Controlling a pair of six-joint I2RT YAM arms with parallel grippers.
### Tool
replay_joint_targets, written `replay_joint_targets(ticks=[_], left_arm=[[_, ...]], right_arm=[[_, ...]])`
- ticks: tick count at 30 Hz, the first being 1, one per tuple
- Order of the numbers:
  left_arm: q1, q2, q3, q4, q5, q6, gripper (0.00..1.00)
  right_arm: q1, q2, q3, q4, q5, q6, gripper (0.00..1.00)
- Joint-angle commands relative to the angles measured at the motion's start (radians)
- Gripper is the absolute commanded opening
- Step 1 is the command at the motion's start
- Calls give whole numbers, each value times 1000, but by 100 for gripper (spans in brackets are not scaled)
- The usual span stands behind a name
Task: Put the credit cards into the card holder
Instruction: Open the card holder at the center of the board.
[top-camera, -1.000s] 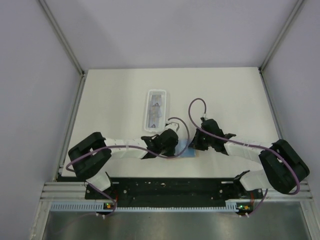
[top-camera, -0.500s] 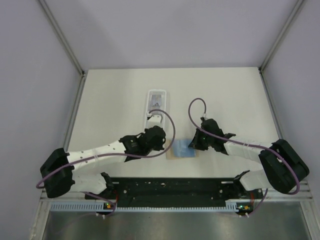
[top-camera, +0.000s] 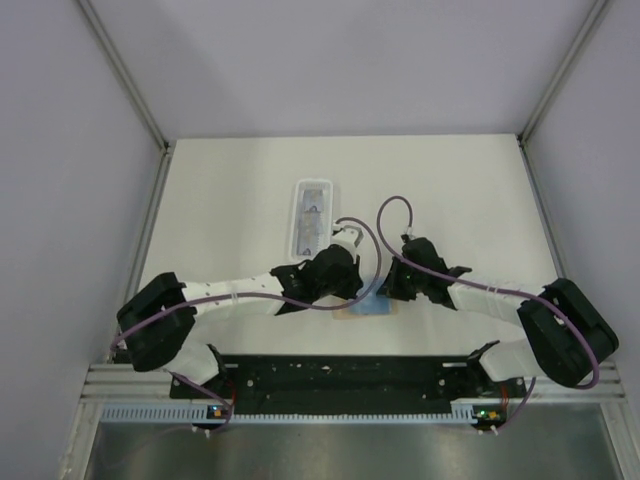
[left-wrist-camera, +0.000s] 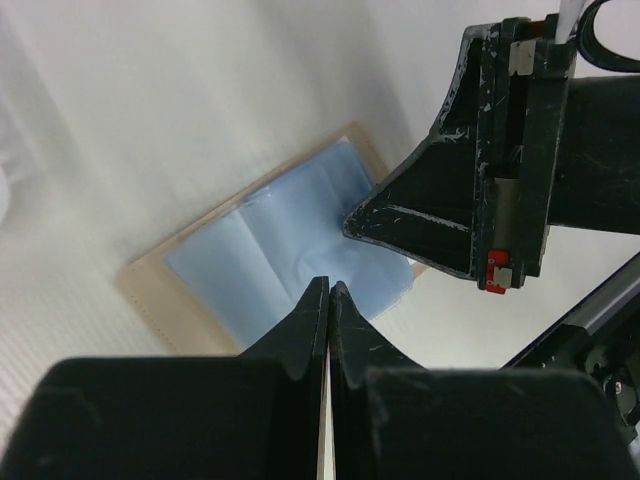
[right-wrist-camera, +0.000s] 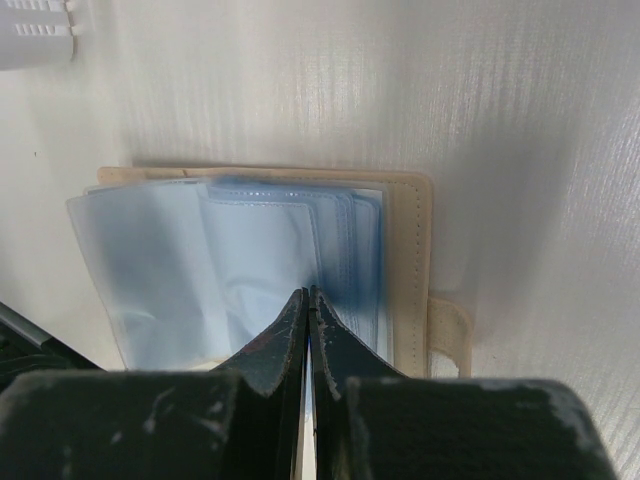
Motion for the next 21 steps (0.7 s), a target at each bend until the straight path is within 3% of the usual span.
replay_joint_targets(ticks=[1,21], left_arm=[[0,65,-7,140,61,-1,0],[0,146,-99,102,14,-84,0]], right_arm=[[12,5,1,-62,62,-9,0],[11,-126,59,-298,266,-38,0]])
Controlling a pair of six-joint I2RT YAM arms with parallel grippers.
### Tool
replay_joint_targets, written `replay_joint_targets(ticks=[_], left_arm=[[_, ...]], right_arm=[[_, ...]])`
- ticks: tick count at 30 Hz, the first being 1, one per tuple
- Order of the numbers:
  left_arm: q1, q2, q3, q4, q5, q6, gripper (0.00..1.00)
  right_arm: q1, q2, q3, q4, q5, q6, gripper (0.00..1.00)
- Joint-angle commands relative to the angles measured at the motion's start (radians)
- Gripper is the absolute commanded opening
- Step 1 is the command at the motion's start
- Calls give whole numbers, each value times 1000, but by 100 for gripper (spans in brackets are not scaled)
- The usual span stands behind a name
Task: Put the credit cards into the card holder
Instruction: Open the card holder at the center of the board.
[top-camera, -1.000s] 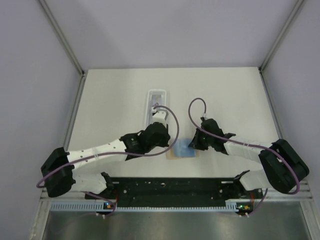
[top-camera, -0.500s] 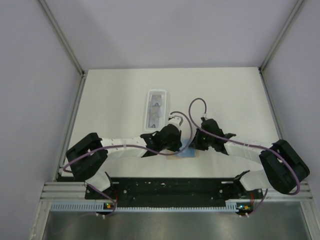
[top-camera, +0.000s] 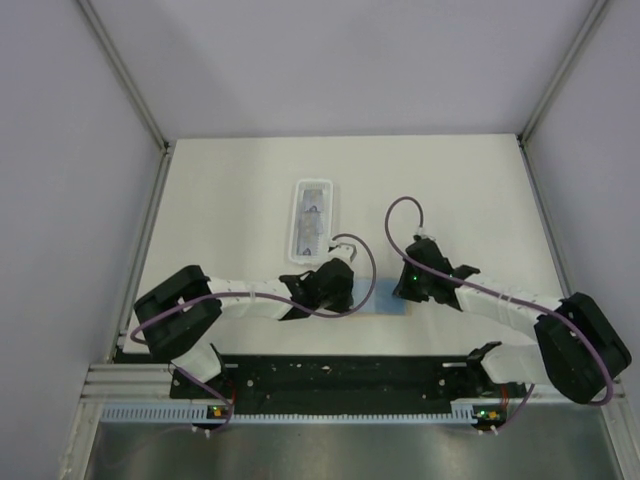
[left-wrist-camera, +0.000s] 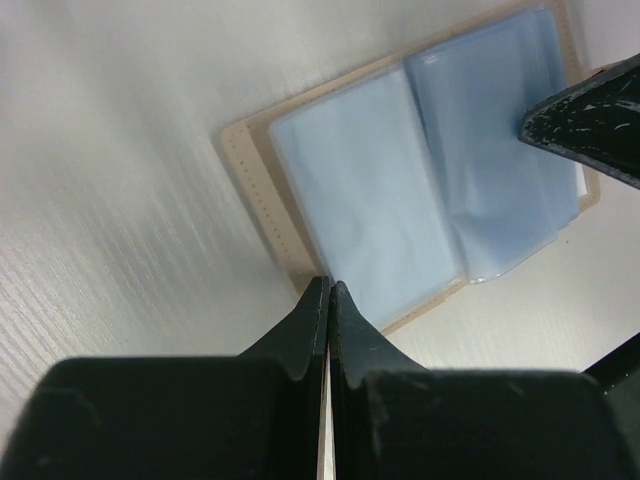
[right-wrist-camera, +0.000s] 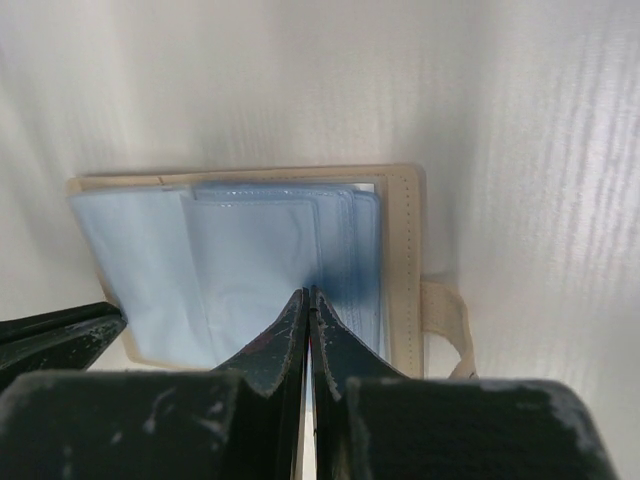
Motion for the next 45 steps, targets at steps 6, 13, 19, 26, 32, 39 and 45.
replay_joint_targets(ticks=[6,13,19,26,32,39,45], left_arm=[[0,28,-1,30,-12,-13,0],[1,-2,21,-13,-30,-10,0],[0,-150,65,-84,-67,25,0],[1,-194,156,-6,6,110,0],[-2,-59,200,28,97,91,0],[-14,28,154,108,138,45,0],[-22,70,137,125,146,33,0]], right_arm=[[11,-138,56,-154,108,-45,0],[12,-229,65,-140,68,-59,0],[11,-254,44,-78,16,-65,0],[11,-226,18,-27,-7,-46,0],[11,-226,7,-13,-35,-39,0],[9,-191,-1,16,-58,-36,0],[11,-105,-13,100,-130,-20,0]])
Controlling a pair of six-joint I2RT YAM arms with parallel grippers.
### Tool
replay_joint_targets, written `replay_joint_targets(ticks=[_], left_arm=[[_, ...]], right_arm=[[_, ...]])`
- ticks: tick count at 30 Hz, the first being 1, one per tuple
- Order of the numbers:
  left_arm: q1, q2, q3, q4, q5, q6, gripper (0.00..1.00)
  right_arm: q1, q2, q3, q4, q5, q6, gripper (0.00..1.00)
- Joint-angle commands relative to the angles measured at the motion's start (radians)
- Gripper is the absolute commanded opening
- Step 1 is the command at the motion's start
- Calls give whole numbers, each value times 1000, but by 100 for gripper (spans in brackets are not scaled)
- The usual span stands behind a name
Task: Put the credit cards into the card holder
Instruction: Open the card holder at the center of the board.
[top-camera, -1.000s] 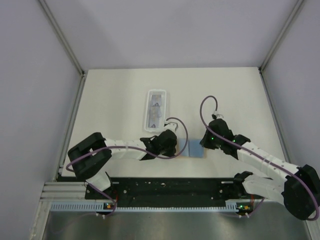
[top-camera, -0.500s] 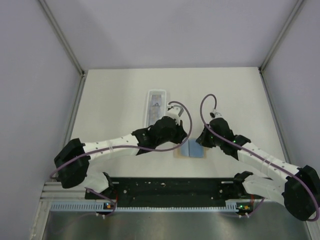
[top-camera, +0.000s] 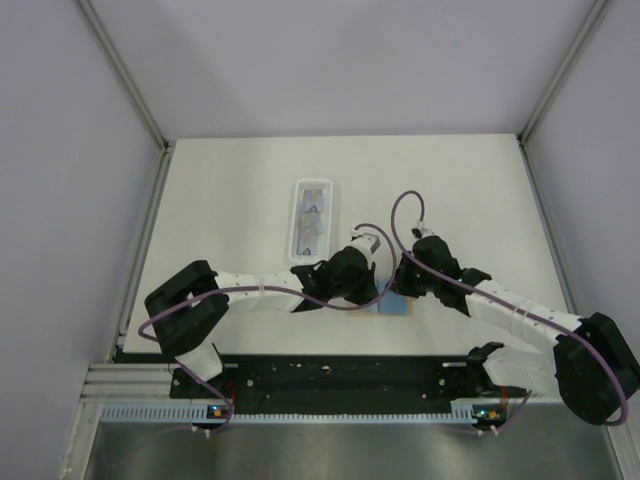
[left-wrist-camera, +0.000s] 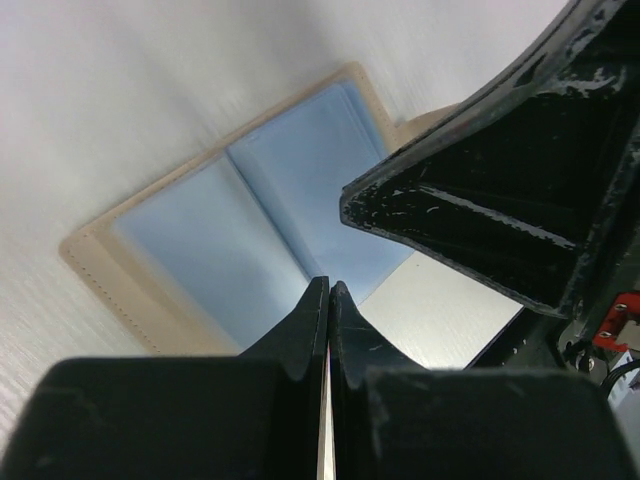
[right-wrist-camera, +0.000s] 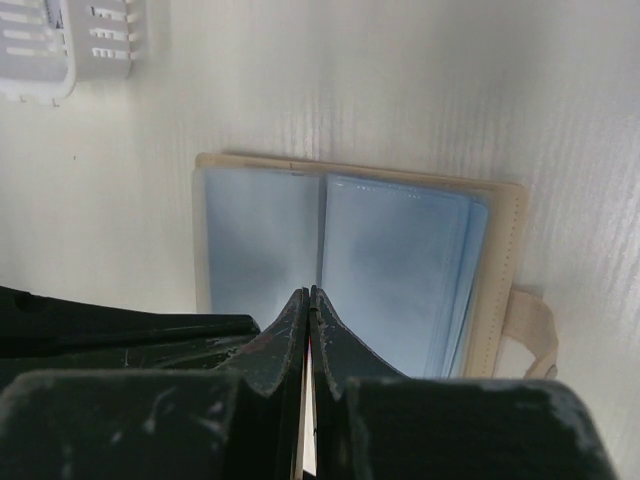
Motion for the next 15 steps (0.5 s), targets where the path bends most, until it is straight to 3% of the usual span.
replay_joint_targets(ticks=[1,7,15], left_arm=[[-8,14,-16,83,17,-22,0],[-13,43,-30,96,17,-31,0],[-11,79,-62,94,-14,-46,0]], right_arm=[[12,62,-15,108,-60,20,0],[11,134,-33,142,-89,39,0],[11,156,-27,72,-20,37,0]])
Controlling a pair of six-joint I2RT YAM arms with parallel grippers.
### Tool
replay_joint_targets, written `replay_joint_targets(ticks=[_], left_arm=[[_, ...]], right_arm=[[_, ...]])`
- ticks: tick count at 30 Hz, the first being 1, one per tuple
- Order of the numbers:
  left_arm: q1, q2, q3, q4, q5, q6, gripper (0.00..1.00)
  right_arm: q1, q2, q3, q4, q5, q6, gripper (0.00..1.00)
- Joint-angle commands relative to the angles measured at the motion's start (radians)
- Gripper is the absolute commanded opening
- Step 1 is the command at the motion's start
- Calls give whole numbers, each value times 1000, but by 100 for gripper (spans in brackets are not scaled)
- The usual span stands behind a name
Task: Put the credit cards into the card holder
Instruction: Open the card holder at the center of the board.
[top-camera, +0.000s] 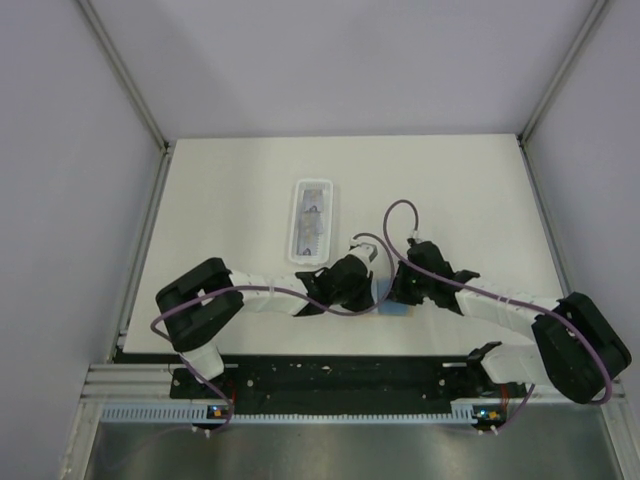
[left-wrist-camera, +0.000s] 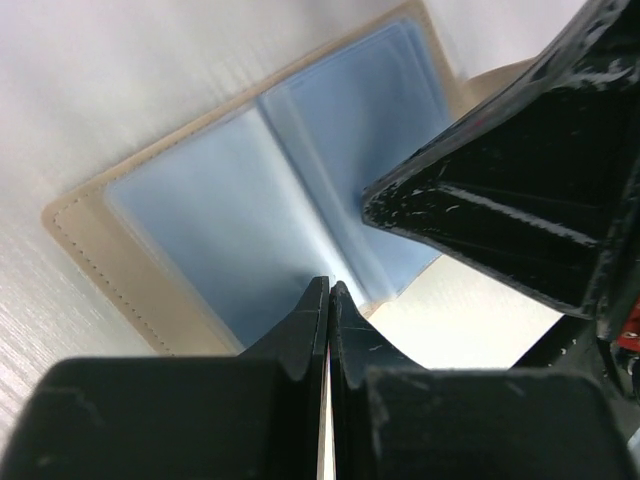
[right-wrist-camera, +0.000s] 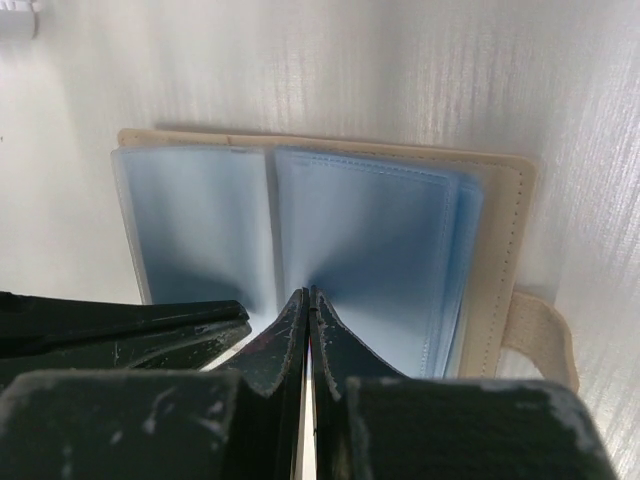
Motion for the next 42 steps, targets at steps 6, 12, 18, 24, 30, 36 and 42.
replay_joint_targets(ticks=[6,12,18,24,30,36,42], left_arm=[[-5,15,-41,36,-44,-40,0],[-3,9,-64,31,-56,-46,0],[-3,6,-69,27,-56,-47,0],[-5,-27,-26,-7,-62,-28,0],[-3,-109,39,-64,-73,5,0],[-3,-181,48,-113,-105,22,0],[-5,-276,-21,-128,-153,6,0]], right_arm=[[11,11,34,-94,113,-11,0],[11,10,57,-163,195,-37,0],[11,8,85,-232,270,-54,0],[11,-113,82,-209,262,-82,0],[11,-239,71,-204,261,-93,0],[11,-218,68,-204,196,-82,0],[14,-222,67,-160,33,-91,0]])
